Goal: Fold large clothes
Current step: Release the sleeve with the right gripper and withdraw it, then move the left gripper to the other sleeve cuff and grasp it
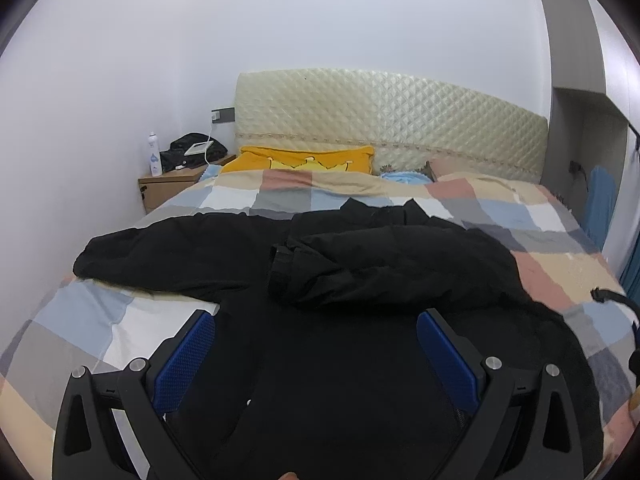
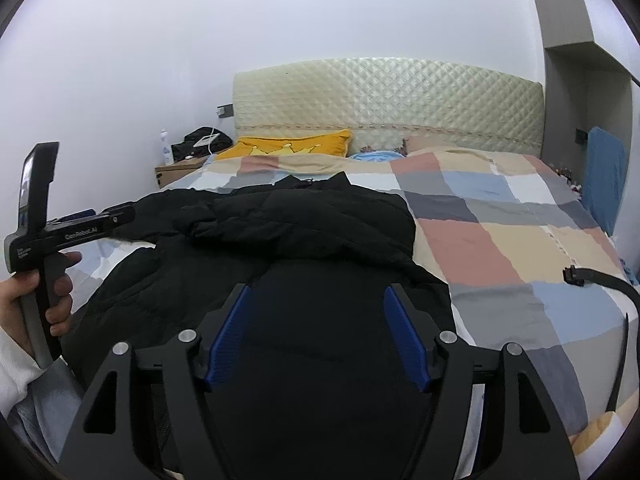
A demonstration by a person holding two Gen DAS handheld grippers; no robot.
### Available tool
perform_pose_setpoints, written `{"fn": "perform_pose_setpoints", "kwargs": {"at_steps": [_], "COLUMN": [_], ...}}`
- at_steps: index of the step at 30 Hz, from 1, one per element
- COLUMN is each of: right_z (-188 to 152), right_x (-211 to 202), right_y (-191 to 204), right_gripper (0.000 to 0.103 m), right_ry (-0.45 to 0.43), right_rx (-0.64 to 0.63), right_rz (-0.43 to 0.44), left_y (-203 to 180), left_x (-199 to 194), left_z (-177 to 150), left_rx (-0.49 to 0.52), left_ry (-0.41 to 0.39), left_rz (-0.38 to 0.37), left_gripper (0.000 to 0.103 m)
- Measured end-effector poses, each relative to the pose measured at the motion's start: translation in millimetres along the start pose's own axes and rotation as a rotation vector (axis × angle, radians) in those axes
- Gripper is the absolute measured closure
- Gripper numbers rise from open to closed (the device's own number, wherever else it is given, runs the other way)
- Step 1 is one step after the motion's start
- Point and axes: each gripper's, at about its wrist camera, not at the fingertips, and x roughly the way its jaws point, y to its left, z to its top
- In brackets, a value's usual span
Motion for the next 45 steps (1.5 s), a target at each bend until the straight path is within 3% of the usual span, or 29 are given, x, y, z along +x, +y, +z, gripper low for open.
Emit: {"fn": "perform_pose_setpoints", "kwargs": {"at_steps": [5,11,16,26,31,40,45], "right_z": [-2.2,-4.5,-4.7,-5.8,-6.4,-1.5,1.8], "right_x": [-1.5,-0.7,3.6,8.1,12.1,14.8,30.5], "right_y": [-3.1,-7.5,-7.2,-8.6,-7.2,5.6,16.2], "right_gripper": [0.029,0.029,0.029,0.028,0.028,0.025,0.024], "right_ry": [-0.011,-0.019,-0.012,-0.039,-0.063,-0.099,-0.066], "right_rx": [0.017,0.039,0.054,0.067,0.080,0.039,0.022], "right_rz": [0.017,0.032,0.036,0.006,0.018,-0.009,-0.028], "left_y": [5.0,36.4,84.2,211.1,266.5,360.0,412.0], "left_x": [-10.6,-4.5,3.7,35.8,64.0,105.2,135.4], "left_z": [9.0,42.0,73.2,119.3,103.8,41.5,13.6], "left_rx": [-0.017,-0.103,-0.162,-0.241,-0.224,-0.467,-0.633], "left_ry": [-0.064,-0.049,-0.009,0.046,0.097,0.174,0.217], "left_rz": [-0.050,-0.141,-0.117,0.028,0.094,0.033,-0.006], "left_gripper": [0.001,0.001,0.001,0.001,0.001,0.001,0.001]}}
